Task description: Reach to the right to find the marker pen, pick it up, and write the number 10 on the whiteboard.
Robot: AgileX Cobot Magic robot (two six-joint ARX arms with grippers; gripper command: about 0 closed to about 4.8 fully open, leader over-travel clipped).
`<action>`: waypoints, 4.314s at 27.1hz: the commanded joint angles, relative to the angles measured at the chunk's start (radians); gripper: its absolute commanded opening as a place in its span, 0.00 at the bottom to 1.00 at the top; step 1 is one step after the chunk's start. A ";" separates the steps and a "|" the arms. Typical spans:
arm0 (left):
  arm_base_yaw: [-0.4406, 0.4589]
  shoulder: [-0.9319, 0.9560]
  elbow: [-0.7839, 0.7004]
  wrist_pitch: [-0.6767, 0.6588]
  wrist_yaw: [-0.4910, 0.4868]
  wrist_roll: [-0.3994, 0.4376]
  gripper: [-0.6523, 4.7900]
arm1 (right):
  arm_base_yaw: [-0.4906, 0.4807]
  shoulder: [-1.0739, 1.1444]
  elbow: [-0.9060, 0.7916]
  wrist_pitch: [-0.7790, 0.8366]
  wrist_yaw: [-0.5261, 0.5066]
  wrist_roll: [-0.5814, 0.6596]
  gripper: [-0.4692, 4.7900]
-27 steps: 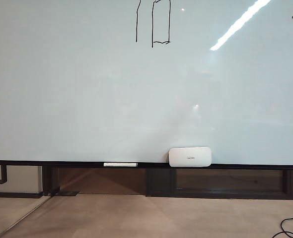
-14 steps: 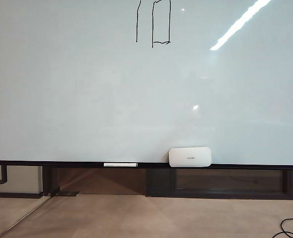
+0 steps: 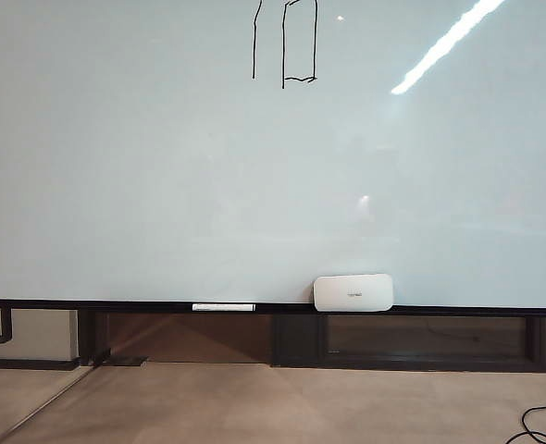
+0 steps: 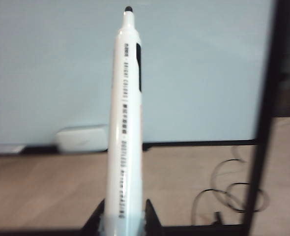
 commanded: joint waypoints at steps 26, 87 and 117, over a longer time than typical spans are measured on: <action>-0.001 0.001 0.002 0.032 0.118 0.023 0.11 | 0.002 0.001 -0.021 -0.014 -0.095 -0.010 0.09; 0.246 0.001 0.002 0.026 0.146 0.023 0.11 | -0.471 0.001 -0.021 -0.013 -0.094 -0.010 0.09; 0.312 0.001 0.002 0.026 0.146 0.023 0.11 | -0.496 0.001 -0.021 -0.013 -0.097 -0.010 0.09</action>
